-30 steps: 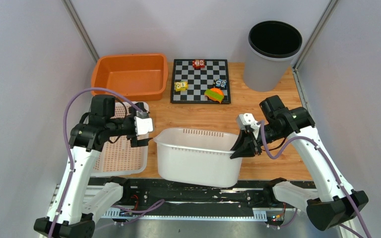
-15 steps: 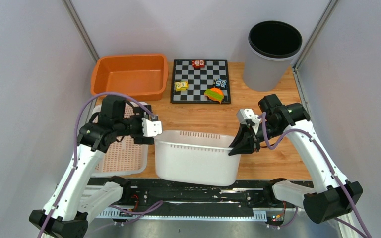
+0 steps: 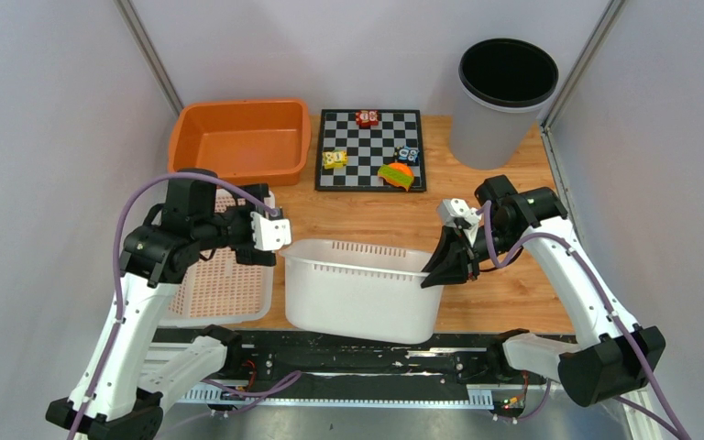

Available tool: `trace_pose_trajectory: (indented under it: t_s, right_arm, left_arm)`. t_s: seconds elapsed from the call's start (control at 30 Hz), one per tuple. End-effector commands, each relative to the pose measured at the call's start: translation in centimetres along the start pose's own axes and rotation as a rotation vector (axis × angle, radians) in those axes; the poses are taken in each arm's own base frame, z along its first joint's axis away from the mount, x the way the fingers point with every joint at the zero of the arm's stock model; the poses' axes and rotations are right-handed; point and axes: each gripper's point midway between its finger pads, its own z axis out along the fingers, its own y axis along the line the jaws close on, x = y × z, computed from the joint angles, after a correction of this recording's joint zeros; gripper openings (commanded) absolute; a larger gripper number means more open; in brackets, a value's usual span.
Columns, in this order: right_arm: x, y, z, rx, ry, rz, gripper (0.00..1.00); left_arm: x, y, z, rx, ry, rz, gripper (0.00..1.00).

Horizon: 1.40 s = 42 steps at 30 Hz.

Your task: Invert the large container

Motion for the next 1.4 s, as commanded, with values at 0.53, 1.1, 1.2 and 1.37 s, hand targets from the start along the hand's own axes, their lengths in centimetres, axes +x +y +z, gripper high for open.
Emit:
trace_pose_trajectory:
  t_s: [0.53, 1.1, 1.2, 1.37]
  right_arm:
    - [1.4, -0.4, 0.0, -0.008, 0.014, 0.061, 0.02]
    - [1.8, -0.5, 0.0, -0.009, 0.022, 0.056, 0.02]
    - [1.9, -0.6, 0.0, -0.009, 0.025, 0.06, 0.02]
    - [2.1, -0.9, -0.2, -0.005, 0.047, 0.049, 0.16]
  left_arm:
    - [1.3, -5.2, 4.4, 0.222, -0.045, -0.006, 0.9]
    - [1.6, -6.3, 6.1, 0.253, -0.005, 0.025, 0.13]
    - [1.2, -6.6, 5.9, 0.257, -0.029, 0.025, 0.01]
    - [0.4, -7.0, 5.9, 0.27, -0.068, -0.002, 0.0]
